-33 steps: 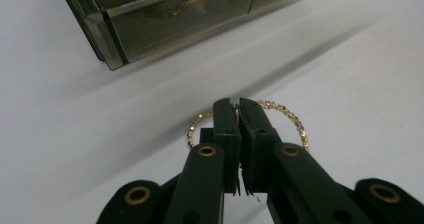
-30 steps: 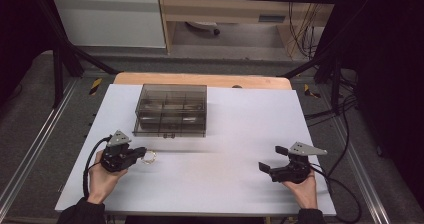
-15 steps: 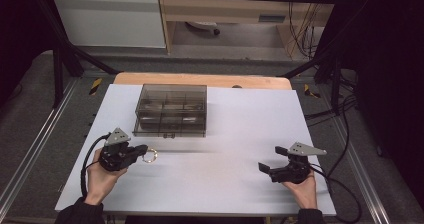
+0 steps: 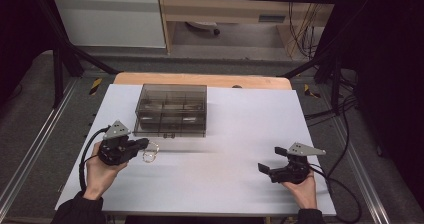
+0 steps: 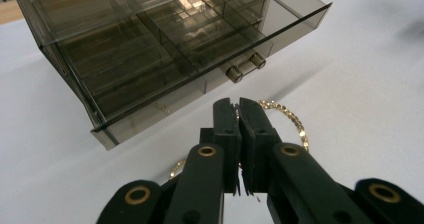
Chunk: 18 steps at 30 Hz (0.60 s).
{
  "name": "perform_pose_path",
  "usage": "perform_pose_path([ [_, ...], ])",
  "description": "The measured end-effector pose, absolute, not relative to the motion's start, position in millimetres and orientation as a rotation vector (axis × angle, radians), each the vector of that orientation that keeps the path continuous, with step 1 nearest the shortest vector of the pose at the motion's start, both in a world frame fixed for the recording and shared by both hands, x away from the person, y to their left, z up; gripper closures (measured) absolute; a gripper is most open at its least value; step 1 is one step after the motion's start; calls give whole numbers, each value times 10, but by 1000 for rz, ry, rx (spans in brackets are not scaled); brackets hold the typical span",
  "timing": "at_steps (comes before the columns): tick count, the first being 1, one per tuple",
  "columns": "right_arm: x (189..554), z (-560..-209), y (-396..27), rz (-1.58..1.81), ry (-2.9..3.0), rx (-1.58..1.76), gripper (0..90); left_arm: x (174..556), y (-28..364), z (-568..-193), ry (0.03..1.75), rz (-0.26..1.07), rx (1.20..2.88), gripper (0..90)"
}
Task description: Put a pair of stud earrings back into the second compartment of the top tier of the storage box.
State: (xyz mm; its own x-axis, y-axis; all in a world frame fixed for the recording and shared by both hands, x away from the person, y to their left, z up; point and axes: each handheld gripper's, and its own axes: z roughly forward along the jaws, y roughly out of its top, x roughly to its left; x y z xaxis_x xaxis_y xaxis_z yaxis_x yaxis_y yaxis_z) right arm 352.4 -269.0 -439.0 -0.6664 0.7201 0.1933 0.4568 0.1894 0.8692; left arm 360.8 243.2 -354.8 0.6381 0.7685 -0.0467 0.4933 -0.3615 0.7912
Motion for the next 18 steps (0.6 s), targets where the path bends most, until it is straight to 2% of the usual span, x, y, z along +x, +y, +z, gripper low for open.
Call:
perform_pose_path([
  [18,3524,-4392,-2688,1464,2216,1125,6,3820,2264,-3348,975,439,2037,864],
])
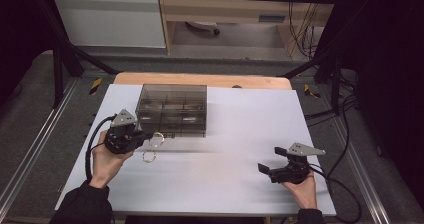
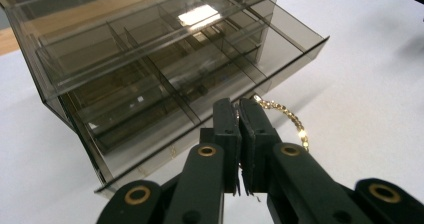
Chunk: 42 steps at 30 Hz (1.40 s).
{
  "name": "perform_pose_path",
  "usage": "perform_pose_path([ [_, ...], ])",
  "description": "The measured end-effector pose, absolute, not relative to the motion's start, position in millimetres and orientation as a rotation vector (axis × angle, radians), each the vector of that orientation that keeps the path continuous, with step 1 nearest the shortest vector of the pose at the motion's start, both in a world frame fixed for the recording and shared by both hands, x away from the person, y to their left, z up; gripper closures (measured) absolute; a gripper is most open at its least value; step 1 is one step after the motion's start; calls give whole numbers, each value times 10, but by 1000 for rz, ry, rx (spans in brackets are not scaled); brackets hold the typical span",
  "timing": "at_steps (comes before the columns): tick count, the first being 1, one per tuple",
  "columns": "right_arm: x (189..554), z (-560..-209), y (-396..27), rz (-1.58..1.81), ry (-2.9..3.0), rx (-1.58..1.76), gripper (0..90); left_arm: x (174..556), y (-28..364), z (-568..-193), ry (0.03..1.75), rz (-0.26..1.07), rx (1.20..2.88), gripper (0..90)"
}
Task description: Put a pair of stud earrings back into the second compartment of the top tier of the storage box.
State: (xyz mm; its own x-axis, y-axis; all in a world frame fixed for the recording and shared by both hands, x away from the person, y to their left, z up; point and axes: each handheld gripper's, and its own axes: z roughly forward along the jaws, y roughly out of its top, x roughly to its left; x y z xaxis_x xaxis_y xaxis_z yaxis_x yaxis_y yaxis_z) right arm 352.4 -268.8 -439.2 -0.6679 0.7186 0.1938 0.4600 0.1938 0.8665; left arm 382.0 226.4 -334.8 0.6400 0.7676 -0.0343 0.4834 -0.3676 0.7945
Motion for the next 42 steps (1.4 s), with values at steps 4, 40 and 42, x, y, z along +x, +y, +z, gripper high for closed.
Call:
perform_pose_path([
  [4,3523,-4391,-2689,1466,2212,1123,6,3861,2237,-3323,973,444,2046,864],
  [40,3524,-4395,-2687,1459,2219,1124,5,4464,1907,-3570,1087,485,2053,862],
  [42,3525,-4396,-2687,1458,2220,1122,6,4482,1902,-3613,1091,484,2064,861],
])
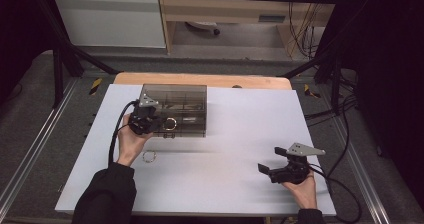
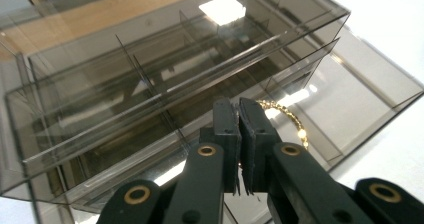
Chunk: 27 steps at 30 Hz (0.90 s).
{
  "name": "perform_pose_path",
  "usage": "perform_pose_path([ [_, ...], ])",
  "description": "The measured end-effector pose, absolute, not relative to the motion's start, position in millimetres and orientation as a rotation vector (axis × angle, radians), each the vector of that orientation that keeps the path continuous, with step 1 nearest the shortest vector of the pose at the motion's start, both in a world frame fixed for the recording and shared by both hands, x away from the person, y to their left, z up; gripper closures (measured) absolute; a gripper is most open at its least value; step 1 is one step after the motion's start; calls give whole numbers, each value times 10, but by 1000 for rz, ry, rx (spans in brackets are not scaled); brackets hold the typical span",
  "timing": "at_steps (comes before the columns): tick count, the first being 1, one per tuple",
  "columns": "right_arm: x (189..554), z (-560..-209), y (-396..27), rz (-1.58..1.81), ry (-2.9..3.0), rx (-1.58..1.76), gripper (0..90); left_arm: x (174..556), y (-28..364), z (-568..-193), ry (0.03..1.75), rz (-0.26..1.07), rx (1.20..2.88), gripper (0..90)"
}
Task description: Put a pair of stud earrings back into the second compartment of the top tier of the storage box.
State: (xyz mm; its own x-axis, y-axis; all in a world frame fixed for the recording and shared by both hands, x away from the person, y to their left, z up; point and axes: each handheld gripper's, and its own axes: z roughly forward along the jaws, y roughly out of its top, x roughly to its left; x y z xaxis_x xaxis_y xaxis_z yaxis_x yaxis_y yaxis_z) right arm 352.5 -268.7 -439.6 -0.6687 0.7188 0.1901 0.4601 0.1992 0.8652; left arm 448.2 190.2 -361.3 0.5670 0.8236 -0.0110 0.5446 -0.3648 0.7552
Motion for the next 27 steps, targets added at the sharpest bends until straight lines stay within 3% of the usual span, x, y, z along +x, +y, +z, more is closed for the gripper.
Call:
perform_pose_path([
  [12,3523,-4394,-2688,1460,2219,1124,5,4514,1882,-3720,1097,444,2088,849],
  [26,3523,-4393,-2690,1461,2217,1123,5,4355,1982,-3531,1043,418,2029,554],
  [27,3524,-4393,-2689,1461,2217,1125,5,4320,2012,-3504,1033,421,2029,488],
])
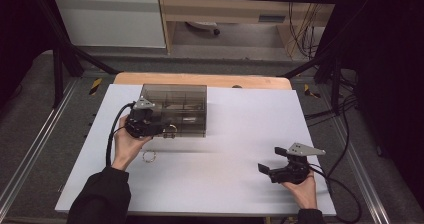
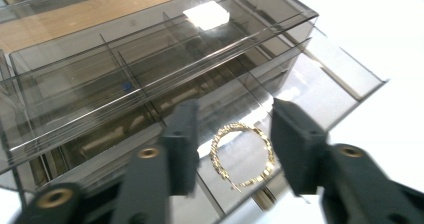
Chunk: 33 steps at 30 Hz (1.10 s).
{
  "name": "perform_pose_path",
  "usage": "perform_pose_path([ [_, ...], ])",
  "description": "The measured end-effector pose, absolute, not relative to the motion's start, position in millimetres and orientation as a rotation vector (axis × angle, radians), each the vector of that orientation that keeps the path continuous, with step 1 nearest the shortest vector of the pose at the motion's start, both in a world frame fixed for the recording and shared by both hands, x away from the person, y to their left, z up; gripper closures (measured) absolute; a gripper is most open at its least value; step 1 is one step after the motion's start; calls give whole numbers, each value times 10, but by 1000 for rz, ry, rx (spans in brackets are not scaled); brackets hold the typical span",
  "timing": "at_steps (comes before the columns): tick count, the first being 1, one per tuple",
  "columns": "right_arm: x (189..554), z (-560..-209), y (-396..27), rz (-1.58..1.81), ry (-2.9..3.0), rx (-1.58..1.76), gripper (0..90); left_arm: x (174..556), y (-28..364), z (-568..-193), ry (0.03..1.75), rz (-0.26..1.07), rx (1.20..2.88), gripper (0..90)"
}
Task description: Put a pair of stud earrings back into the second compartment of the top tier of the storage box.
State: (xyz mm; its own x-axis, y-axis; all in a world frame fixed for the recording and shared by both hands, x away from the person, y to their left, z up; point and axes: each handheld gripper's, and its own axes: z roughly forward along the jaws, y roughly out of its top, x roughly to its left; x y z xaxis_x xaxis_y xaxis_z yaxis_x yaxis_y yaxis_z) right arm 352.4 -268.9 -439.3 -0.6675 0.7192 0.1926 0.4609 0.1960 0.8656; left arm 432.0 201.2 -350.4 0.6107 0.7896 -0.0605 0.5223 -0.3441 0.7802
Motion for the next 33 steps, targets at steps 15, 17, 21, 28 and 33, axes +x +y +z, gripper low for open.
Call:
perform_pose_path([
  [15,3522,-4392,-2690,1462,2215,1126,6,4025,2236,-3462,989,481,2028,168],
  [17,3523,-4395,-2688,1460,2219,1127,5,3957,2279,-3459,989,483,2023,148],
  [21,3521,-4397,-2685,1459,2220,1128,5,3887,2314,-3467,983,492,2034,107],
  [28,3522,-4398,-2685,1460,2219,1127,5,3746,2402,-3525,997,486,2033,71],
  [33,3520,-4398,-2683,1460,2221,1128,5,3687,2446,-3617,1007,474,2038,54],
])
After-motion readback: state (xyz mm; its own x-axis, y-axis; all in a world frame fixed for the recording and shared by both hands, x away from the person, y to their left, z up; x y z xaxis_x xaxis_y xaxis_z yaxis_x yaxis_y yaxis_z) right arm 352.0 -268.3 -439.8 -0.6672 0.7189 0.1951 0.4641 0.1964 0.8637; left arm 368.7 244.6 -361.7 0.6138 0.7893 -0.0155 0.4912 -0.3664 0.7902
